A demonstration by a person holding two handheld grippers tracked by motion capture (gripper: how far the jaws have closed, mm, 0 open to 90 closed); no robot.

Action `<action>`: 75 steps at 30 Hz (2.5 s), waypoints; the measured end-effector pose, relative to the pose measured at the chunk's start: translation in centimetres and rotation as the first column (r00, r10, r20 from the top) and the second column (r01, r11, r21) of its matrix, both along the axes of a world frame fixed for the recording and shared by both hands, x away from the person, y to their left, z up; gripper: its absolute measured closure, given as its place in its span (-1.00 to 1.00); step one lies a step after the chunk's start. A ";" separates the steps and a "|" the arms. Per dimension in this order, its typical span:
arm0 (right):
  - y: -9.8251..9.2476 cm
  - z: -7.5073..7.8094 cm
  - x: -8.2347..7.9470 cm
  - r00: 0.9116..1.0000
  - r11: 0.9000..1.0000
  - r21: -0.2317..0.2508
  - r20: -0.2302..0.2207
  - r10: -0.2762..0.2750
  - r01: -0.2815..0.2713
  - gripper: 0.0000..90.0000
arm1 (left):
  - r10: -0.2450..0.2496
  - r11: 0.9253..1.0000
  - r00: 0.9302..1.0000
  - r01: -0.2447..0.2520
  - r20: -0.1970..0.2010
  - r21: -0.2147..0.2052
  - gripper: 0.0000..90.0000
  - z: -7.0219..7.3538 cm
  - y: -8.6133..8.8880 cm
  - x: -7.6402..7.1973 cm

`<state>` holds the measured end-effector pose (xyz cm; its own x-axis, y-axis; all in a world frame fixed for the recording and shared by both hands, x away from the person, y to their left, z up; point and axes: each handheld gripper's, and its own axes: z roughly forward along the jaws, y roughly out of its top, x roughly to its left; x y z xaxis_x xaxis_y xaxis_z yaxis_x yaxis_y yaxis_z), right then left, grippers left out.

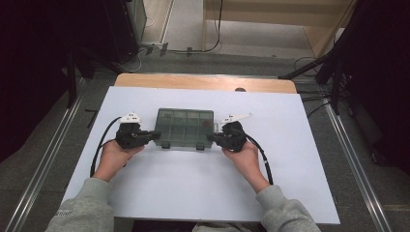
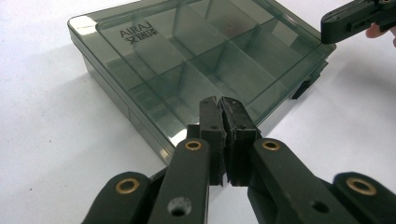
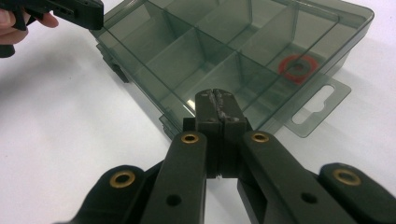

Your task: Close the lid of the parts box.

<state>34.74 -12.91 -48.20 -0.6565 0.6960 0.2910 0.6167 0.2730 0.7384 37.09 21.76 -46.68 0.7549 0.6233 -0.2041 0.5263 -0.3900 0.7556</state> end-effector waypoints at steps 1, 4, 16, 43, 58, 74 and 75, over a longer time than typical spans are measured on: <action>0.0 0.0 0.0 1.000 1.000 -0.002 0.004 0.001 -0.001 1.00 | -0.001 1.000 1.000 0.001 0.005 0.004 0.95 0.0 0.0 0.0; -0.1 -0.1 0.0 1.000 1.000 0.007 0.007 0.002 -0.002 1.00 | -0.004 1.000 1.000 0.004 0.006 0.002 0.96 -0.1 -0.1 0.0; 0.0 -0.2 -0.3 1.000 1.000 0.006 0.022 -0.009 0.008 1.00 | 0.000 1.000 1.000 0.000 0.017 -0.002 0.97 -0.2 -0.1 -0.2; -0.2 0.9 -0.3 1.000 0.999 0.045 0.021 0.017 -0.018 0.10 | -0.067 0.997 0.998 0.066 -0.023 -0.033 0.12 1.7 -2.1 -1.5; -0.3 2.0 -1.5 0.996 0.995 0.058 0.017 0.086 -0.087 -0.21 | -0.143 0.990 0.989 0.143 -0.024 0.017 -0.32 1.3 -3.7 -3.1; -0.7 1.7 -3.6 0.994 0.995 0.035 0.056 0.096 -0.098 -0.33 | -0.195 0.977 0.980 0.198 -0.045 0.081 -0.32 0.6 -4.9 -4.8; -0.7 1.6 -3.8 0.994 0.995 0.035 0.056 0.097 -0.099 -0.33 | -0.195 0.977 0.980 0.197 -0.040 0.081 -0.32 0.6 -4.9 -5.0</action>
